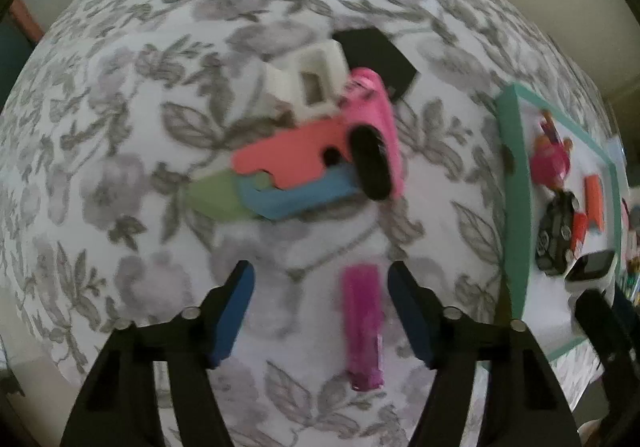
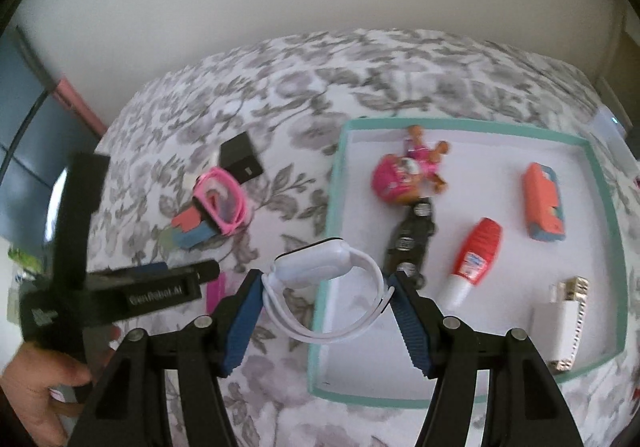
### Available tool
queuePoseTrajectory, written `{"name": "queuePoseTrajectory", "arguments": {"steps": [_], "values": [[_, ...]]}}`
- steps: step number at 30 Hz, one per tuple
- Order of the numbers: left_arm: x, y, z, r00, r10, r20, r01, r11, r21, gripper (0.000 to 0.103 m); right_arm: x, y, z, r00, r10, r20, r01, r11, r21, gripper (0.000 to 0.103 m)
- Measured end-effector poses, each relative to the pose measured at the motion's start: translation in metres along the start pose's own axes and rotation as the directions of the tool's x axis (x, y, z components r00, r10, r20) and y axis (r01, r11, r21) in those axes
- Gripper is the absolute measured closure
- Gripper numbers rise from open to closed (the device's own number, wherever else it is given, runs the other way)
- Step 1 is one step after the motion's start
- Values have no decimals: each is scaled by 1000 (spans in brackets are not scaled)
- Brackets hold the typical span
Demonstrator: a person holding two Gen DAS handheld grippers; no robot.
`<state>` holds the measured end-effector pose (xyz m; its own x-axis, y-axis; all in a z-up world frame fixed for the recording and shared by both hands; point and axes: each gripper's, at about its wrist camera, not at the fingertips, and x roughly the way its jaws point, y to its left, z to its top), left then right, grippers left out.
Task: Organize rigid objects
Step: 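Grasp the white watch band with the right tool while the left tool grasps the pink tube, then carry the white watch band and pink tube over the tray with both tools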
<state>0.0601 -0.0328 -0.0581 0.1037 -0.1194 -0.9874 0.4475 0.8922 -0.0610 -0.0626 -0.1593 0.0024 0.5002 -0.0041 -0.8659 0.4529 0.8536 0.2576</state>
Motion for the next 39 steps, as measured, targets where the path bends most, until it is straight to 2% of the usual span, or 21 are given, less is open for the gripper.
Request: {"name": "queuePoseTrajectory", "arguments": {"steps": [5,7,9,12,17,22,26,32,37,39], "values": [[8,-26,-9,999,1,-33,0,999,43,54,-10,-14,-4,1000,-4,1,4,999,37,37],[7,-36,-12,1000,14,-26,-13,998,64,68,-15,-18,-6,1000,0,5,0,999,48,37],[8,-46,-16,1000,1,-27,0,998,68,74,-21,-22,-7,1000,1,12,-2,998,57,37],[9,-57,-19,1000,19,-15,-18,996,82,83,-29,-28,-9,1000,3,23,-4,997,71,37],[-1,-66,-26,999,-52,-9,52,996,71,83,-41,-42,-10,999,24,44,-29,993,117,37],[-17,-79,-22,999,-37,30,34,996,83,83,-46,-55,-9,999,27,47,-33,989,146,37],[-40,-90,-17,994,-31,108,22,996,88,83,-51,-67,-9,998,24,50,-32,985,169,37],[-83,-119,-17,972,-48,230,15,990,143,83,-51,-88,-9,999,11,30,-17,980,199,36],[-99,-120,-24,963,-107,246,58,978,200,83,-56,-108,-10,999,-1,34,-6,976,216,36],[-92,-127,-25,964,-117,239,59,970,236,83,-58,-117,-10,999,-10,37,1,973,230,36]]}}
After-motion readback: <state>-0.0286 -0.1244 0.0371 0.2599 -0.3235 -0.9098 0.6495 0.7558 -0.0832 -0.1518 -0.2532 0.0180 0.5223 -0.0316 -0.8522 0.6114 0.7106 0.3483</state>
